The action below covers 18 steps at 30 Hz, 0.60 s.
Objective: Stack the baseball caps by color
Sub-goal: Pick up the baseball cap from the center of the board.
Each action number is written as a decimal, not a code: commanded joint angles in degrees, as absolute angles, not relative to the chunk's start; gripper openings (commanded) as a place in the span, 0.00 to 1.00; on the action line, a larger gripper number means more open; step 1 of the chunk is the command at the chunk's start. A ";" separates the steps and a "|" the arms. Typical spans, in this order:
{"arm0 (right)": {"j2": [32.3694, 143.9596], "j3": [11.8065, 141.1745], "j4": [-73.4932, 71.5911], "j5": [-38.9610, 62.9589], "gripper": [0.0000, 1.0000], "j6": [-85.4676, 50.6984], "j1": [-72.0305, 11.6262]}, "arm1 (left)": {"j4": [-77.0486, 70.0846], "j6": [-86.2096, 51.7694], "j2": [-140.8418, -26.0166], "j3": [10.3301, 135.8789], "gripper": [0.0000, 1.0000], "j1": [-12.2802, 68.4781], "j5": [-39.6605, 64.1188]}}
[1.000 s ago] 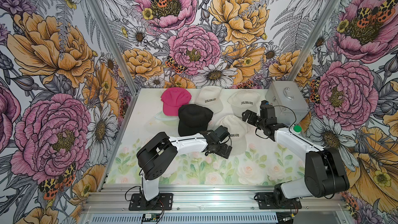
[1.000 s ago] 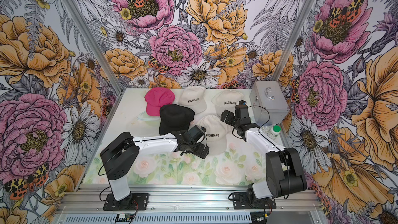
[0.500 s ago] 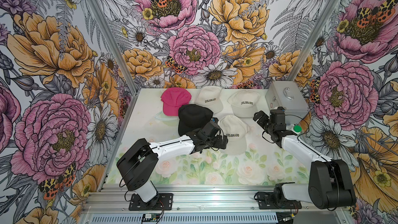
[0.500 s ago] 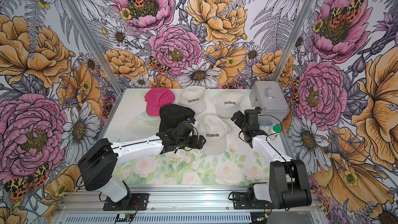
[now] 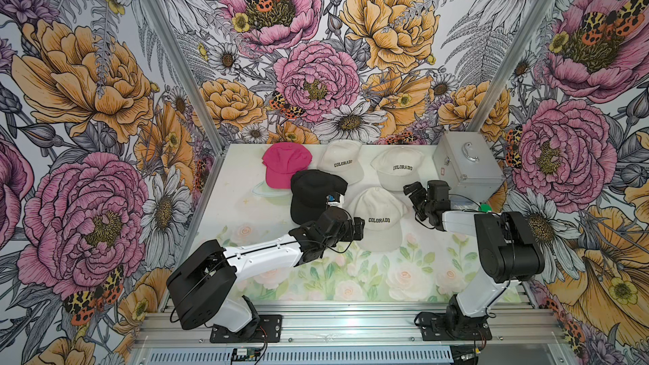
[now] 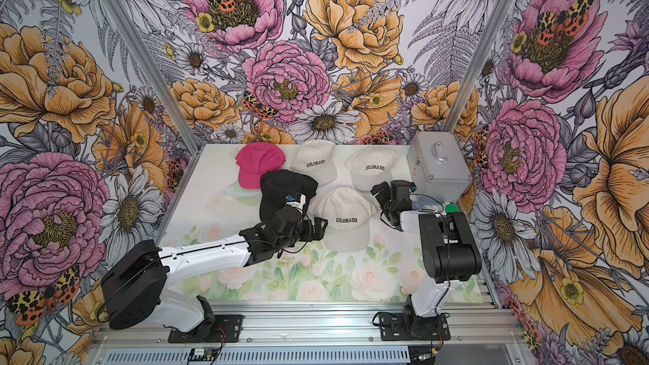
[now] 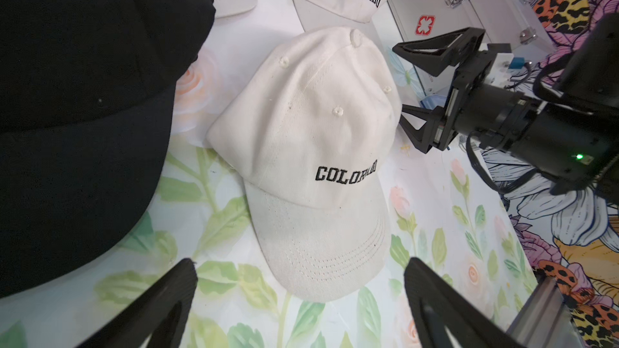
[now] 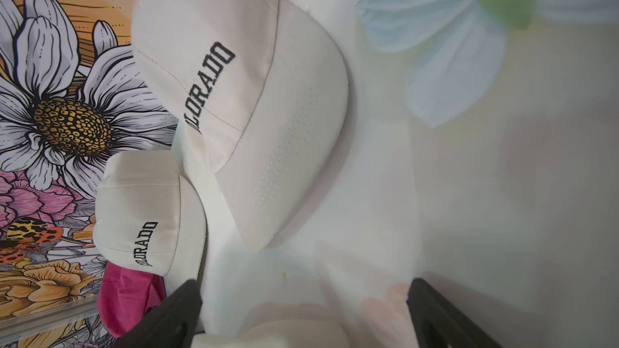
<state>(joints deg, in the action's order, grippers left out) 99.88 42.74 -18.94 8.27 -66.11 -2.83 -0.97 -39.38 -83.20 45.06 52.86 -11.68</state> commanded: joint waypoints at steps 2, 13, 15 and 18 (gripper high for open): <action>105.75 44.86 -29.47 7.77 0.89 -73.68 -4.04 | -5.94 -40.34 -81.21 43.54 0.99 53.26 -15.06; 115.42 48.35 -39.13 -1.08 0.63 -78.58 -7.85 | -14.11 -39.62 -82.81 42.49 0.99 51.40 -9.67; 116.61 49.29 -40.02 -3.33 0.59 -78.40 -8.23 | -14.27 -40.24 -83.37 42.97 0.99 50.66 -7.71; 118.69 49.95 -44.55 -5.93 0.57 -78.48 -8.52 | -15.45 -40.49 -84.57 43.33 0.99 49.25 -2.58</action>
